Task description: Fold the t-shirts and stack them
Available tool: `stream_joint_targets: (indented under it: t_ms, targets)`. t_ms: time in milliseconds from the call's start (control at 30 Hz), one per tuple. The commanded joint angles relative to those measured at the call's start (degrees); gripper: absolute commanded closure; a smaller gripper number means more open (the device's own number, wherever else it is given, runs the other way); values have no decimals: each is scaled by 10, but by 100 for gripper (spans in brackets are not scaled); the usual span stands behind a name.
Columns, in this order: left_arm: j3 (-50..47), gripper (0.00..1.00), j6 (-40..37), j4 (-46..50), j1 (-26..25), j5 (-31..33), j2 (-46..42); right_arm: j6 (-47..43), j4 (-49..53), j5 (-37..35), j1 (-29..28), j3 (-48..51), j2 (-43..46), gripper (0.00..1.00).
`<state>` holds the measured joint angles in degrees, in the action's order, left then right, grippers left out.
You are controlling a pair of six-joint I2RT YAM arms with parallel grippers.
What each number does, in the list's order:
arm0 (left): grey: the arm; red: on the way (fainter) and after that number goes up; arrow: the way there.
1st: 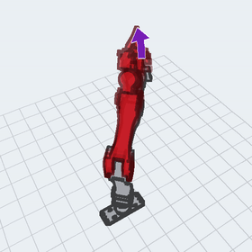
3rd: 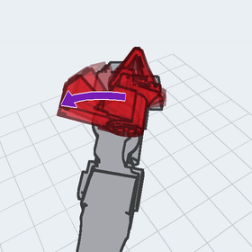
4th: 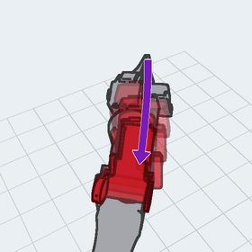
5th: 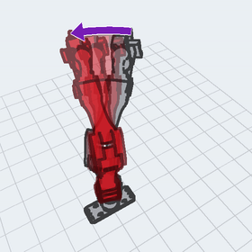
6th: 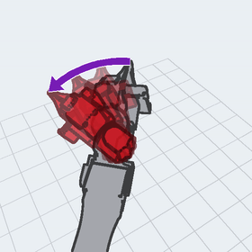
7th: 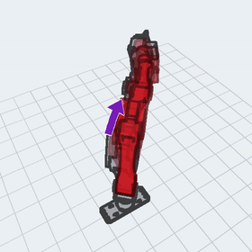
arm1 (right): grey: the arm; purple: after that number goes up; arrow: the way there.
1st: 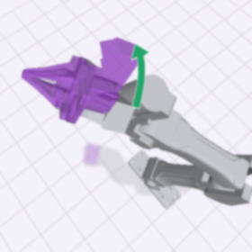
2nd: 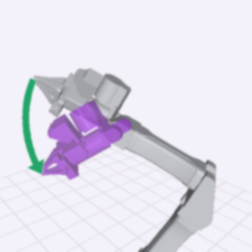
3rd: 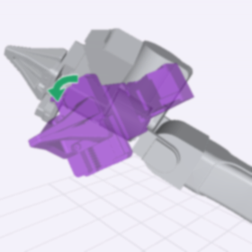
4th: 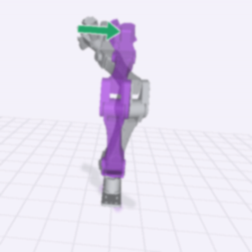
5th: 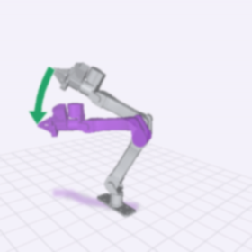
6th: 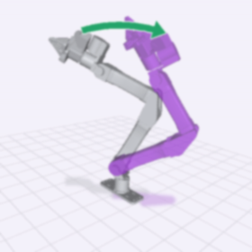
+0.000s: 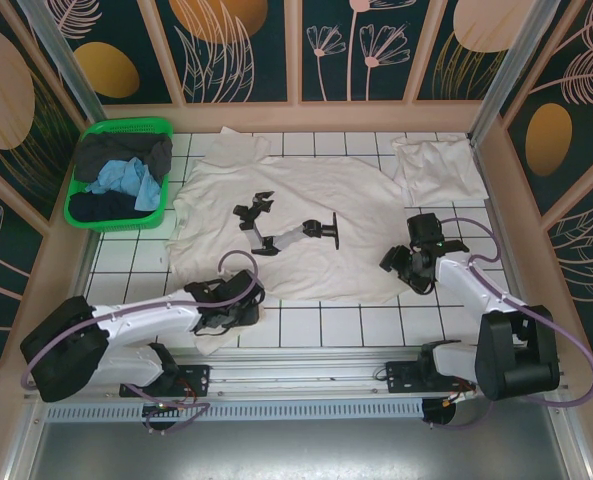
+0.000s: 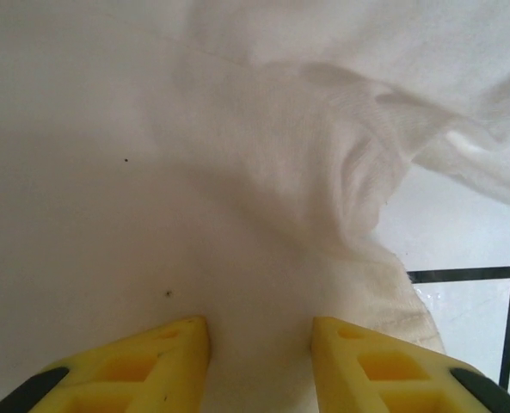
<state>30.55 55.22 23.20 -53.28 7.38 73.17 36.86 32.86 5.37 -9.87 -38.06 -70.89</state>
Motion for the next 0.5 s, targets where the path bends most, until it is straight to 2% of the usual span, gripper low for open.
stream_joint_targets:
  t_ms: [0, 100, 200, 333, 467]
  targets:
    - [29, 62, -14, 81, -4, 16, 6, 20, 26, -42, -2, 4, 10, 30]
    - [55, 62, -8, 145, -8, 31, -46, 37, 30, -52, 1, 18, 19, 31]
    - [50, 61, 5, 151, -37, 19, -66, 60, 27, -44, 1, 37, 23, 32]
    - [25, 57, -1, 88, -58, -13, -15, 84, 14, -38, -9, 59, 45, 33]
    - [10, 52, -12, 47, -59, -7, 27, 93, -3, -36, -13, 72, 45, 37]
